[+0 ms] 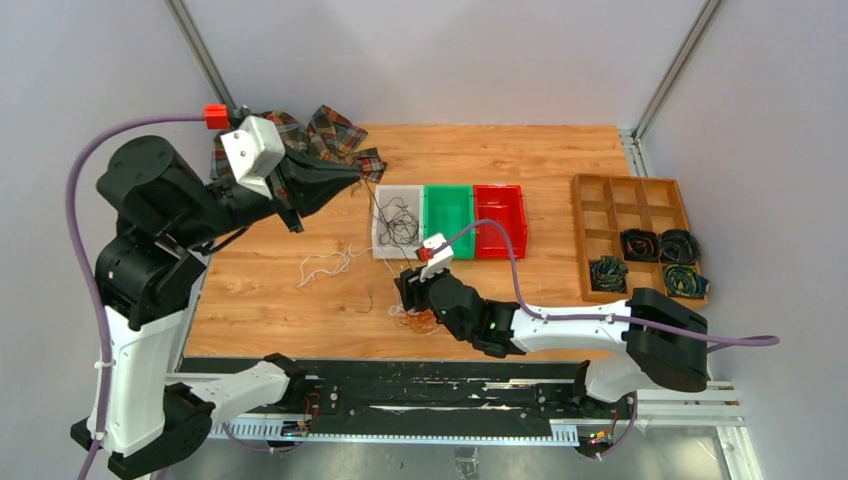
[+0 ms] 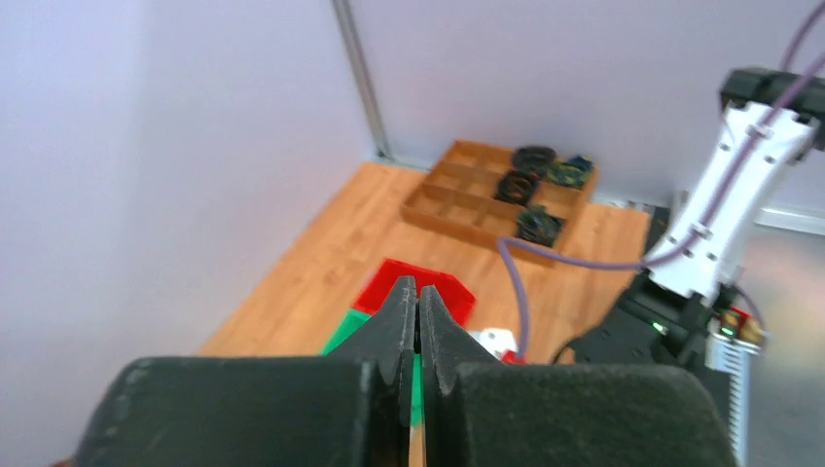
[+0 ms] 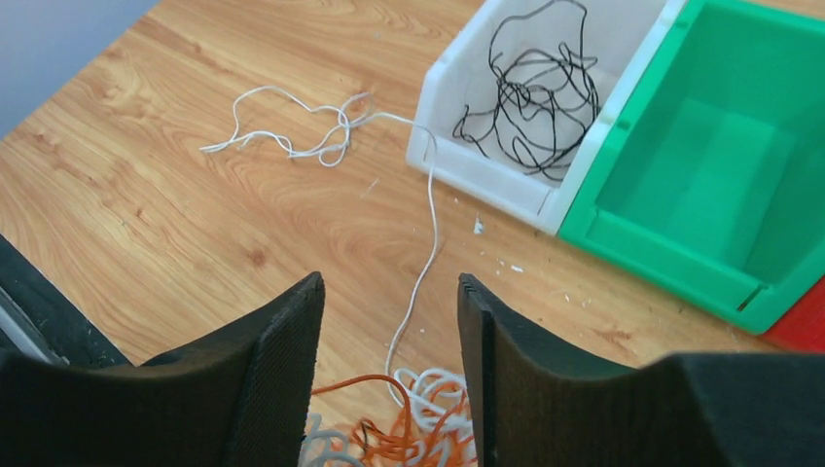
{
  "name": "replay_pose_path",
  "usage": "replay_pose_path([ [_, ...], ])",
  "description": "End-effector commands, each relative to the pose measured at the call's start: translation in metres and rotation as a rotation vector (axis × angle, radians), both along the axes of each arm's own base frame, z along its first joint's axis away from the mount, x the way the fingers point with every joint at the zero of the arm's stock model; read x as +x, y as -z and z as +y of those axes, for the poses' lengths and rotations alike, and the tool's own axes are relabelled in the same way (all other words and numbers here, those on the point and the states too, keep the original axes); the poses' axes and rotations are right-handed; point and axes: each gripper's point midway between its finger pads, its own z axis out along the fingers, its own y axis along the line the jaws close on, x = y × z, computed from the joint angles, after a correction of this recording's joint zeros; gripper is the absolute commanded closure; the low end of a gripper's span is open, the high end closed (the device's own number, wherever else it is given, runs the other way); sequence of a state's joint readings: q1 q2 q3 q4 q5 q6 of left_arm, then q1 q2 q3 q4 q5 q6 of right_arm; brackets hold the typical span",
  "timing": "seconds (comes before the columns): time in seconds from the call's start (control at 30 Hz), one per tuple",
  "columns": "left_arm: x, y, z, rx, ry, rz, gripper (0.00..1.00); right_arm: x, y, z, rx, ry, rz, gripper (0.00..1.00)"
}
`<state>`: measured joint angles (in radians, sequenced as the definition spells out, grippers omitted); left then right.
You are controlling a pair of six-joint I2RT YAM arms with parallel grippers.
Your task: Untangle the cables
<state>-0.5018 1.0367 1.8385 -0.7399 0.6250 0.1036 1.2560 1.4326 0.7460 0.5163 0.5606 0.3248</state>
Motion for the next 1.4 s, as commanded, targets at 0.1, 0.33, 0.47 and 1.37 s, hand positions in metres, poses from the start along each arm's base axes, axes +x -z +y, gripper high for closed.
replay_pose_path([
  [0.1, 0.017, -0.083, 0.029, -0.091, -0.209, -0.295, 0.99, 0.000, 0.028, -0.014, -0.010, 0.040, 0.045, 0.40],
  [0.33, 0.031, -0.133, 0.049, -0.171, -0.359, -0.466, 0.99, -0.005, 0.040, -0.018, -0.011, 0.026, 0.063, 0.39],
  [0.47, 0.037, -0.154, 0.058, -0.213, -0.423, -0.535, 0.99, -0.009, 0.056, -0.025, -0.022, 0.033, 0.095, 0.41],
  [1.37, 0.095, -0.113, 0.059, -0.100, -0.588, -0.582, 0.99, -0.015, 0.033, -0.053, -0.027, 0.073, 0.107, 0.23],
])
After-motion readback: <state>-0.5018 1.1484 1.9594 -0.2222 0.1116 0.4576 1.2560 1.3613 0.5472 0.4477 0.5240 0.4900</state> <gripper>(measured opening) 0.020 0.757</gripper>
